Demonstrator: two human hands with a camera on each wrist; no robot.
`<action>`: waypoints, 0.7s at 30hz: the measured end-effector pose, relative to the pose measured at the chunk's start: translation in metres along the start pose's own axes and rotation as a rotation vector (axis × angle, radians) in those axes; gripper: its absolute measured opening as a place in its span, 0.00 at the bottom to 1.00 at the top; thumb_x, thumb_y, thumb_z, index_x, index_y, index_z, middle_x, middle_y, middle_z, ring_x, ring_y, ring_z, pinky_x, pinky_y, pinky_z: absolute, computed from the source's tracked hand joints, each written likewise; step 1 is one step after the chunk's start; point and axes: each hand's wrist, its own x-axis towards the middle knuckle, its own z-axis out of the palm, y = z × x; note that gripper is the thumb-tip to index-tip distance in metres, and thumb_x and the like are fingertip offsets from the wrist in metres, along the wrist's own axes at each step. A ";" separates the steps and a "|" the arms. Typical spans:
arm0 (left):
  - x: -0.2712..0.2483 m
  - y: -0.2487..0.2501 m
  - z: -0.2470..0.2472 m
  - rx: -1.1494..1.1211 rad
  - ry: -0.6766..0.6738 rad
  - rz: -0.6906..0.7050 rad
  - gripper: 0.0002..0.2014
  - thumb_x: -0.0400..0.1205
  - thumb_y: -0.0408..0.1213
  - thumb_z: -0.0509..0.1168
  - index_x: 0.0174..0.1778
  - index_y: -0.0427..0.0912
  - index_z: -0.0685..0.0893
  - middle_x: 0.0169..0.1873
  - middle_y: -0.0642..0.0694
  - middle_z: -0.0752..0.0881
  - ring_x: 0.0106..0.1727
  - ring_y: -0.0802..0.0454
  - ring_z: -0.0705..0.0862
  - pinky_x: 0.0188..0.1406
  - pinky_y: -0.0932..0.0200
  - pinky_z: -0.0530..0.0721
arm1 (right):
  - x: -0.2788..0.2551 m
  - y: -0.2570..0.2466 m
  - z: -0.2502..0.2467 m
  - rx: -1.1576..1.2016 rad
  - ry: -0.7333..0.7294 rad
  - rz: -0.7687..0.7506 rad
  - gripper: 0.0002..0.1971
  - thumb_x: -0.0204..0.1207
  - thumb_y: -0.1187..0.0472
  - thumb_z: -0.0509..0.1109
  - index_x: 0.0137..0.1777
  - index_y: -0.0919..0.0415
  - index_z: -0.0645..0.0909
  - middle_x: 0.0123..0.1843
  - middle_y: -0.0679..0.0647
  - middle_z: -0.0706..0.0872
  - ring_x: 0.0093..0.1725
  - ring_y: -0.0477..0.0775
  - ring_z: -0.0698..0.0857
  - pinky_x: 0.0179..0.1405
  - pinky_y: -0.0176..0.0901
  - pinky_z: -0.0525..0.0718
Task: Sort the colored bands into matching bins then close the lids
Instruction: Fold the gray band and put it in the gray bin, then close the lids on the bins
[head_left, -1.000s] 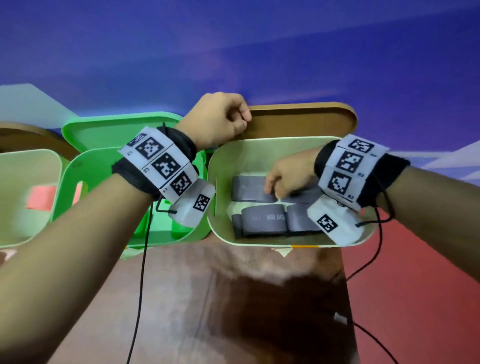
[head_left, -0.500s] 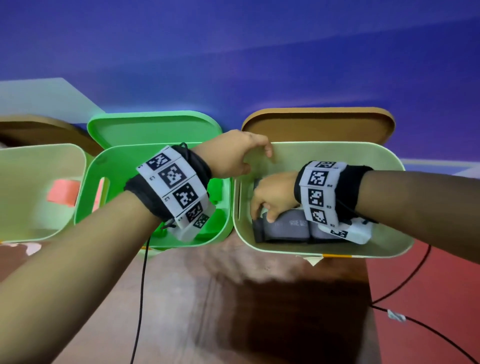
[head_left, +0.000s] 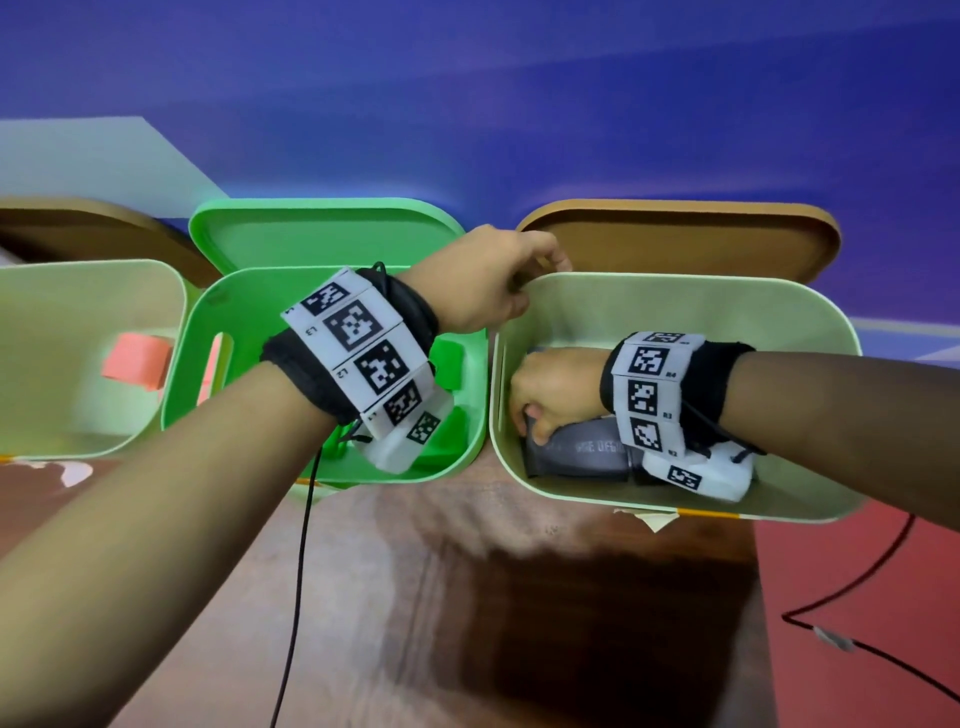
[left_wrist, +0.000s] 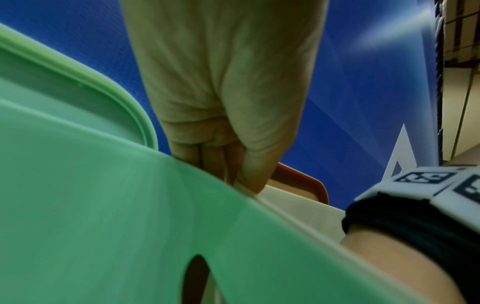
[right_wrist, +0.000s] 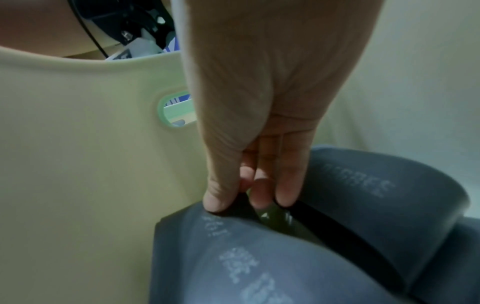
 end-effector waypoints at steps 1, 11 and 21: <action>0.000 0.000 0.000 -0.001 0.002 0.001 0.21 0.75 0.23 0.64 0.64 0.43 0.80 0.54 0.48 0.87 0.40 0.59 0.75 0.34 0.77 0.68 | 0.001 0.000 0.003 0.014 -0.004 0.002 0.12 0.70 0.58 0.74 0.54 0.55 0.87 0.41 0.48 0.86 0.41 0.45 0.79 0.31 0.30 0.69; -0.001 0.001 0.001 -0.005 0.014 -0.018 0.21 0.75 0.22 0.63 0.63 0.43 0.80 0.54 0.49 0.88 0.41 0.58 0.76 0.40 0.72 0.68 | -0.009 0.009 0.008 0.431 -0.112 0.167 0.23 0.72 0.72 0.71 0.67 0.66 0.74 0.52 0.61 0.88 0.29 0.49 0.79 0.28 0.36 0.78; -0.002 0.013 0.004 0.092 0.033 -0.085 0.20 0.77 0.24 0.61 0.65 0.40 0.78 0.53 0.42 0.86 0.45 0.49 0.79 0.40 0.68 0.66 | -0.078 0.022 -0.031 0.613 -0.026 0.192 0.20 0.75 0.79 0.62 0.59 0.57 0.78 0.55 0.55 0.85 0.41 0.50 0.84 0.57 0.55 0.81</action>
